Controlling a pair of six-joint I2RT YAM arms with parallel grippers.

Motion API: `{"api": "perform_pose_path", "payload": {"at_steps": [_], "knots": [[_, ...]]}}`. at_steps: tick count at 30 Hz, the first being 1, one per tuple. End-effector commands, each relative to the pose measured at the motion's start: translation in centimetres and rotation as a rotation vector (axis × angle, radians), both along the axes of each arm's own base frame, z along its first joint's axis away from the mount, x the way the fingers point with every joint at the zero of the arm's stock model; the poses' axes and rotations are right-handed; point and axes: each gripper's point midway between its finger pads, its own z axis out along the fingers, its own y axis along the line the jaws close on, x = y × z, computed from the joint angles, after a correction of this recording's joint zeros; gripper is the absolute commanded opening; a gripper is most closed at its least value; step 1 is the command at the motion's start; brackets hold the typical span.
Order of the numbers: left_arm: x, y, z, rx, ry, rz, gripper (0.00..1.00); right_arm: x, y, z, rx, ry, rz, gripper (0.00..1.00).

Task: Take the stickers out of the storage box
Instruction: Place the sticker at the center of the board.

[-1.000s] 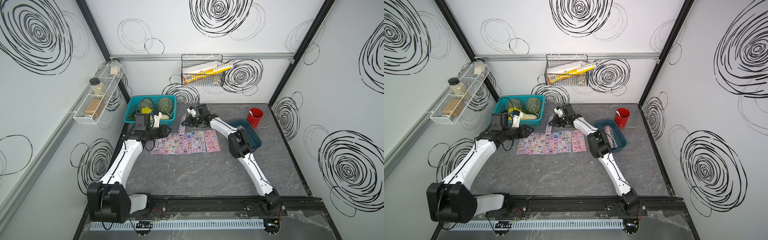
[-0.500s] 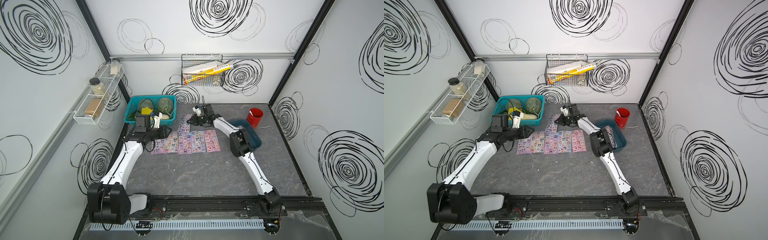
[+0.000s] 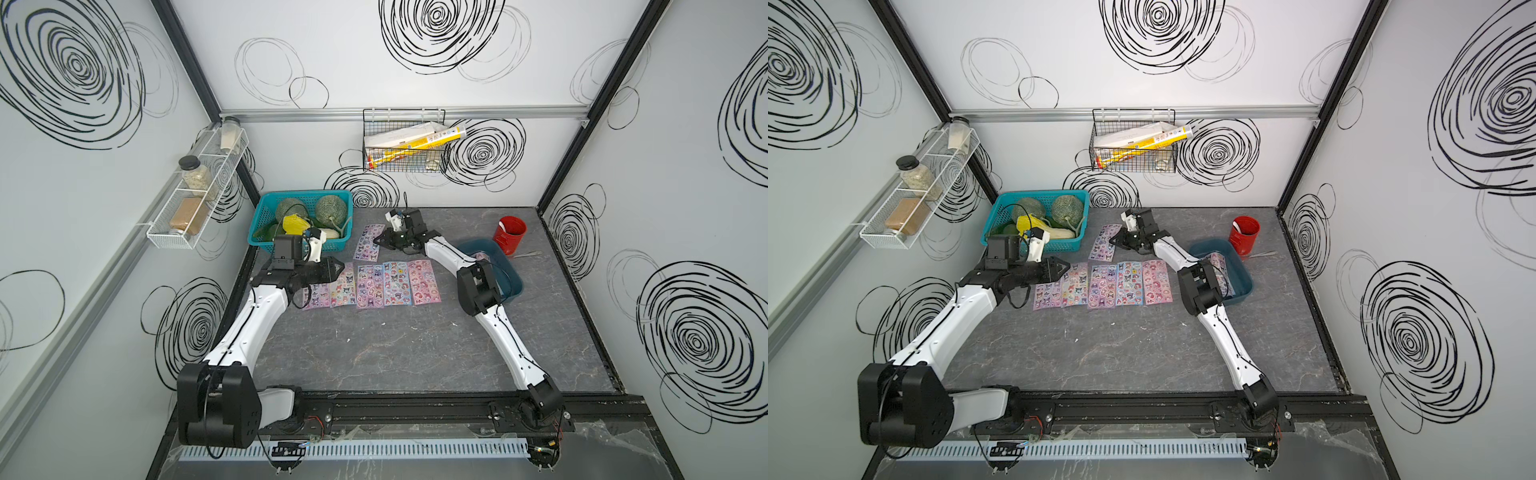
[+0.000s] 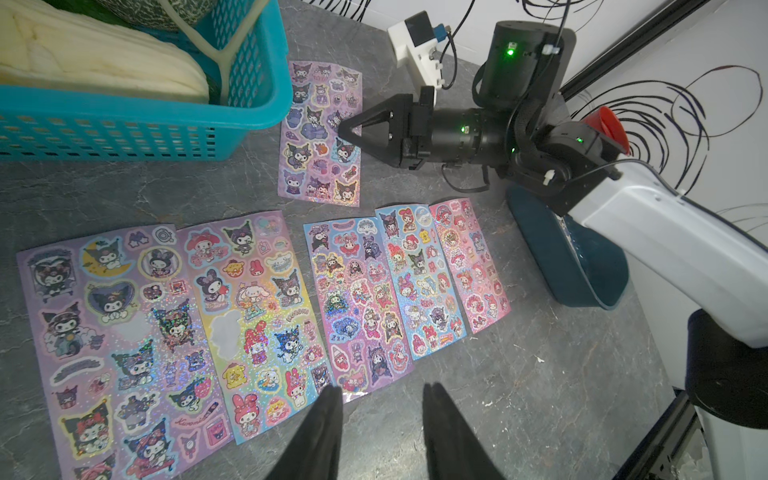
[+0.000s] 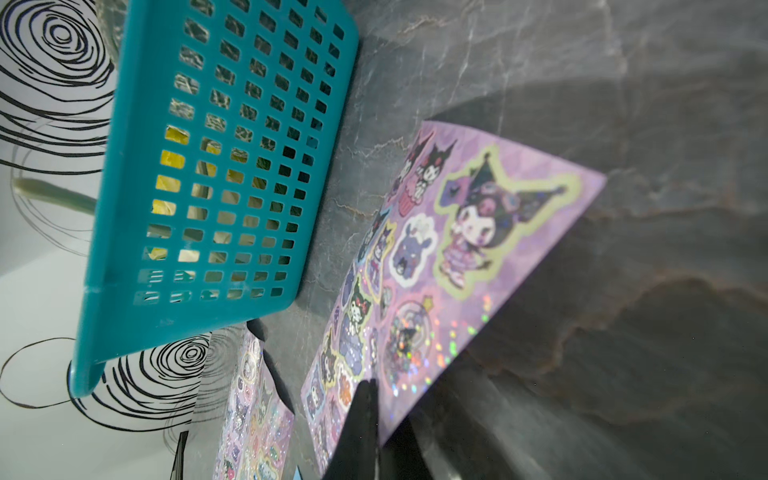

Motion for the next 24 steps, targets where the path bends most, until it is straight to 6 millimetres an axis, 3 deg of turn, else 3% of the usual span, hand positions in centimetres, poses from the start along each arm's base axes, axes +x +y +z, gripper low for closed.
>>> {"api": "perform_pose_path", "payload": {"at_steps": [1, 5, 7, 13, 18, 24], "knots": [[0.2, -0.4, 0.9, 0.009, -0.061, -0.025, 0.38, 0.0, 0.5, -1.6, -0.015, -0.027, 0.008, 0.09], [0.2, -1.0, 0.8, 0.007, -0.05, -0.04, 0.38, -0.4, 0.3, -2.2, -0.038, -0.016, 0.023, 0.2], [0.1, -1.3, 0.8, 0.005, -0.045, -0.046, 0.38, -0.4, 0.2, -1.9, -0.047, -0.021, 0.025, 0.28], [0.0, -2.1, 0.9, 0.005, -0.045, -0.059, 0.38, 0.3, -1.2, -0.7, -0.062, -0.013, -0.006, 0.38], [-0.3, -2.8, 0.8, -0.001, -0.043, -0.066, 0.38, 0.2, -2.1, 1.9, -0.107, -0.037, -0.015, 0.48], [-0.4, -3.8, -0.3, -0.033, -0.014, -0.082, 0.38, 0.2, -3.9, 4.4, -0.182, -0.073, -0.043, 0.5]]}}
